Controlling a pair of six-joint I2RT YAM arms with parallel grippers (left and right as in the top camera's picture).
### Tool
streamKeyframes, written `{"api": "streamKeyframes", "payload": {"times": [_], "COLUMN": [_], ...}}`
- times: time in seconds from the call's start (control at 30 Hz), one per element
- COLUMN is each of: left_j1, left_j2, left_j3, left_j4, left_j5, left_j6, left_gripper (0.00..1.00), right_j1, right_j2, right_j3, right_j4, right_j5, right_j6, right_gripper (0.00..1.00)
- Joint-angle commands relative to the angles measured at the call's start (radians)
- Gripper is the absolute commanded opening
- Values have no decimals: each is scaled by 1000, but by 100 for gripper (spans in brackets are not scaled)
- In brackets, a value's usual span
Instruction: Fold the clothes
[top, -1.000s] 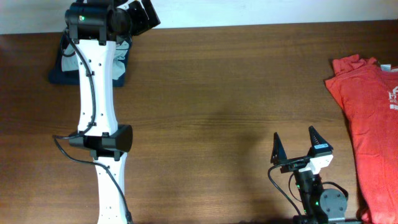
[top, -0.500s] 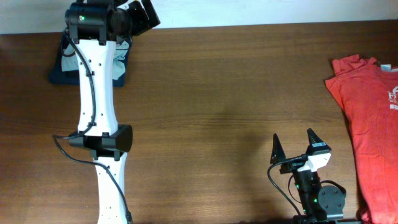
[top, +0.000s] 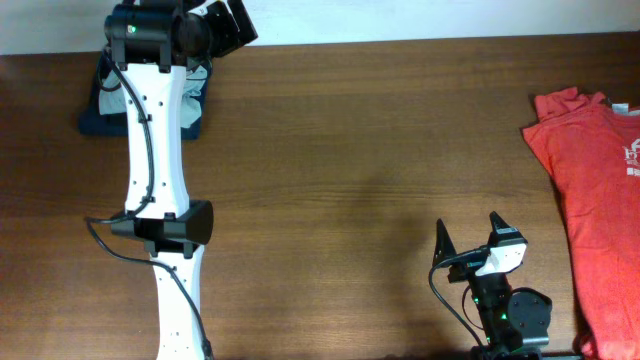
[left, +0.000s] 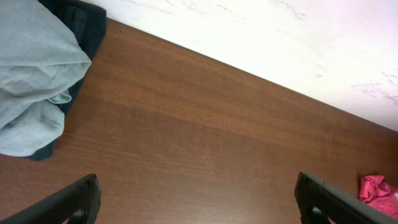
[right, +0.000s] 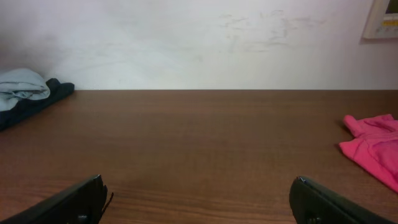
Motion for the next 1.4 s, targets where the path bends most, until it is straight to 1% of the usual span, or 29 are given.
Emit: {"api": "streamKeyframes", "payload": {"times": [0.0,1.1,1.23,1.37], "left_j1": [0,-3,-3,16], "left_j2": [7,5,-69,-223], "left_j3": [-2,-2,-23,-154], "left_j4": [2,2,2,2], "left_j5": [-11,-11,-11,-11], "left_j6": [6,6,6,6], "left_gripper": [99,99,99,99], "right_j1": [8,8,8,8], "right_j2": [-8,-8,-8,-8], "right_j3": [-5,-5,-5,-5], "right_j4": [-8,-8,-8,-8], "right_j5": [16,15,15,16], "right_j6": [6,6,6,6], "right_gripper": [98,99,99,99]}}
